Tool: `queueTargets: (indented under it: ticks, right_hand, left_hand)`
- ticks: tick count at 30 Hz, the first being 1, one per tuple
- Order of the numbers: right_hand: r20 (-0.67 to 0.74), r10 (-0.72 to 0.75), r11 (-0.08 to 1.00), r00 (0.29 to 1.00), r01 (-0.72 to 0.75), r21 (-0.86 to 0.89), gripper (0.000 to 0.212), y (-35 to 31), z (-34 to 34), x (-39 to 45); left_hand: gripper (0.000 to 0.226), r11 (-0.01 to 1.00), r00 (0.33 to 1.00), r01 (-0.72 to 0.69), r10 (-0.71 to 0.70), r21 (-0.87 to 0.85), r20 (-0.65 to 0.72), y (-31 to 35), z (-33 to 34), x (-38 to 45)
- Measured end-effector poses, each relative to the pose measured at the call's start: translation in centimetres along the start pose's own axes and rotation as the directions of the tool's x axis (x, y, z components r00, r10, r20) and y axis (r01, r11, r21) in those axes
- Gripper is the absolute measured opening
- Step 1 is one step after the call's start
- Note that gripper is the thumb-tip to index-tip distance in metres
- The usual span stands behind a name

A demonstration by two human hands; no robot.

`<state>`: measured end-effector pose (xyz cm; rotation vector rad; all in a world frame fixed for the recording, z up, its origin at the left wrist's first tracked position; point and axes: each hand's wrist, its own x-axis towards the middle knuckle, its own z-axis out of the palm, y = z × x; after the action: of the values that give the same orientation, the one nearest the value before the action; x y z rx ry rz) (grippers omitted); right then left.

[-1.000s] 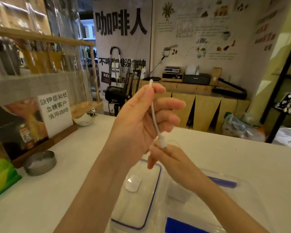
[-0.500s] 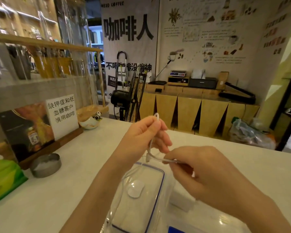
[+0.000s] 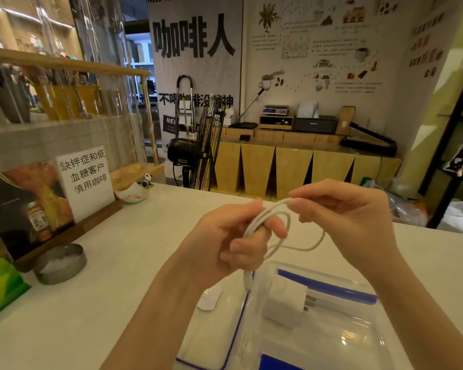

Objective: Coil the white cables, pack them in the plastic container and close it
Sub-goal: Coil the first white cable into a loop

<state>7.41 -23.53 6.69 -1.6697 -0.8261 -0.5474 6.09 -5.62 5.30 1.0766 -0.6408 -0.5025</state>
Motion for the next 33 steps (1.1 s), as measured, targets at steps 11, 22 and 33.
queueTargets:
  ticks: [11, 22, 33]
  right_hand:
    - [0.326, 0.348, 0.934, 0.879, -0.354, -0.043, 0.031, 1.7, 2.8, -1.6]
    - [0.544, 0.362, 0.924, 0.757, -0.216, -0.315, 0.036, 1.3, 5.1, -2.8]
    - [0.437, 0.124, 0.88, 0.891, 0.105, -0.463, 0.027, -0.1, 5.6, -2.2]
  left_hand:
    - [0.035, 0.765, 0.909, -0.391, 0.408, -0.512, -0.084, 1.7, -0.3, 0.4]
    - [0.033, 0.806, 0.698, -0.592, 0.498, -0.023, -0.516, 1.2, -0.8, 1.0]
    - [0.03, 0.671, 0.669, -0.21, 0.629, 0.711, -0.396, 0.3, -2.2, -0.4]
